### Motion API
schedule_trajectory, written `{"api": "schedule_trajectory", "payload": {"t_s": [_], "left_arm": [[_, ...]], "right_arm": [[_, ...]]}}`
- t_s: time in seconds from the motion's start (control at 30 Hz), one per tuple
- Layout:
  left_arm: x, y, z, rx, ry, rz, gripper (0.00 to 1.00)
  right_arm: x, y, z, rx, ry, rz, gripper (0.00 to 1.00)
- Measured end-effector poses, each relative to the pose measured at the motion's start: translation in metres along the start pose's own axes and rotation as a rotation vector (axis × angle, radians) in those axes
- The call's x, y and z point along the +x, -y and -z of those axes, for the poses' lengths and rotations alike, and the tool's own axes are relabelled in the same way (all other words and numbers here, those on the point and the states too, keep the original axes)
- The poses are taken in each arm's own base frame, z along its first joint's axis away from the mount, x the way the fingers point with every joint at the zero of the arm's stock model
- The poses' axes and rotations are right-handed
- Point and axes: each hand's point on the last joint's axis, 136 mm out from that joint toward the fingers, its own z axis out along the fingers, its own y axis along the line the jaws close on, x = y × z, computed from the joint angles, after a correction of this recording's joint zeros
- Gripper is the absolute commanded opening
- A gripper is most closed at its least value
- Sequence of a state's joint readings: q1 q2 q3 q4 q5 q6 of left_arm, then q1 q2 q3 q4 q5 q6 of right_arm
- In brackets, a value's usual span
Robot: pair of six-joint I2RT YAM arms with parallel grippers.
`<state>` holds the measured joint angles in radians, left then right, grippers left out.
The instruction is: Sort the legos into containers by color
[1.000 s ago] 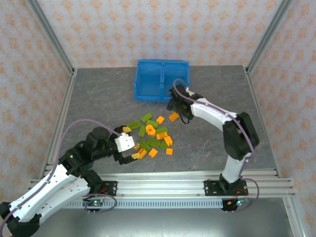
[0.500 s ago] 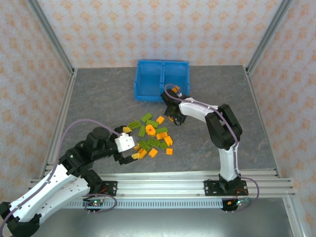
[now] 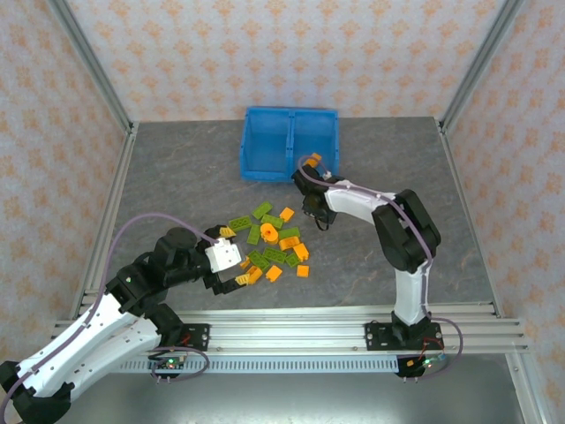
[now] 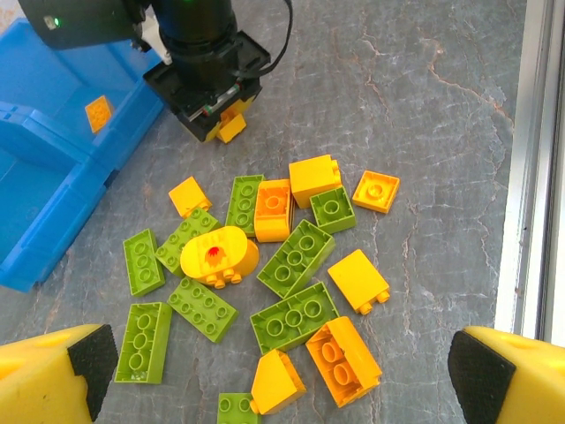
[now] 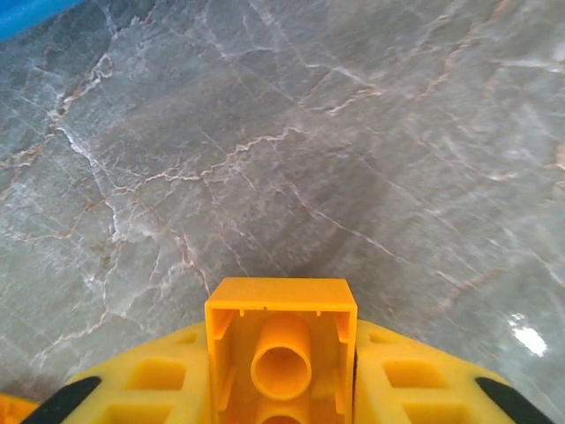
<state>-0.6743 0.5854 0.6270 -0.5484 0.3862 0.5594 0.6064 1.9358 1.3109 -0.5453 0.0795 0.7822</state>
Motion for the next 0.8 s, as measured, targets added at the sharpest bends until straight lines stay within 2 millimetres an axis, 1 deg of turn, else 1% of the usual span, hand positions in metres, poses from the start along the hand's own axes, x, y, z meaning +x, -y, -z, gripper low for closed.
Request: {"api": "schedule_trajectory", "payload": {"t_s": [0.1, 0.2, 0.27, 0.33, 0.4, 0.43, 0.5, 0.57, 0.6, 0.67, 0.8], "left_arm": [[0.0, 0.0, 0.0, 0.002, 0.002, 0.0, 1.0], [-0.002, 0.0, 0.002, -0.002, 0.009, -0.002, 1.0], [-0.004, -0.001, 0.004, -0.013, 0.023, -0.005, 1.0], [-0.006, -0.003, 0.007, -0.028, 0.04, -0.01, 1.0], [-0.008, -0.004, 0.009, -0.043, 0.054, -0.014, 1.0], [-0.008, -0.006, 0.011, -0.055, 0.059, -0.016, 1.0], [-0.008, -0.007, 0.013, -0.066, 0.064, -0.017, 1.0], [-0.008, -0.008, 0.013, -0.072, 0.064, -0.017, 1.0], [-0.008, -0.008, 0.013, -0.073, 0.063, -0.018, 1.0], [-0.008, -0.009, 0.013, -0.076, 0.062, -0.017, 1.0], [-0.007, -0.01, 0.013, -0.084, 0.057, -0.017, 1.0]], "right_arm": [[-0.016, -0.003, 0.031, -0.053, 0.056, 0.006, 0.27], [-0.043, -0.016, 0.084, -0.156, 0.163, 0.033, 0.27], [-0.063, -0.03, 0.122, -0.226, 0.247, 0.066, 0.28], [-0.084, -0.048, 0.152, -0.278, 0.326, 0.101, 0.27], [-0.106, -0.065, 0.172, -0.295, 0.4, 0.148, 0.25], [-0.116, -0.074, 0.178, -0.292, 0.43, 0.169, 0.24], [-0.139, -0.091, 0.18, -0.276, 0.474, 0.206, 0.24], [-0.163, -0.107, 0.167, -0.242, 0.498, 0.233, 0.25], [-0.171, -0.111, 0.158, -0.225, 0.5, 0.242, 0.25], [-0.186, -0.114, 0.129, -0.176, 0.485, 0.265, 0.26], [-0.201, -0.112, 0.071, -0.101, 0.415, 0.299, 0.29]]}}
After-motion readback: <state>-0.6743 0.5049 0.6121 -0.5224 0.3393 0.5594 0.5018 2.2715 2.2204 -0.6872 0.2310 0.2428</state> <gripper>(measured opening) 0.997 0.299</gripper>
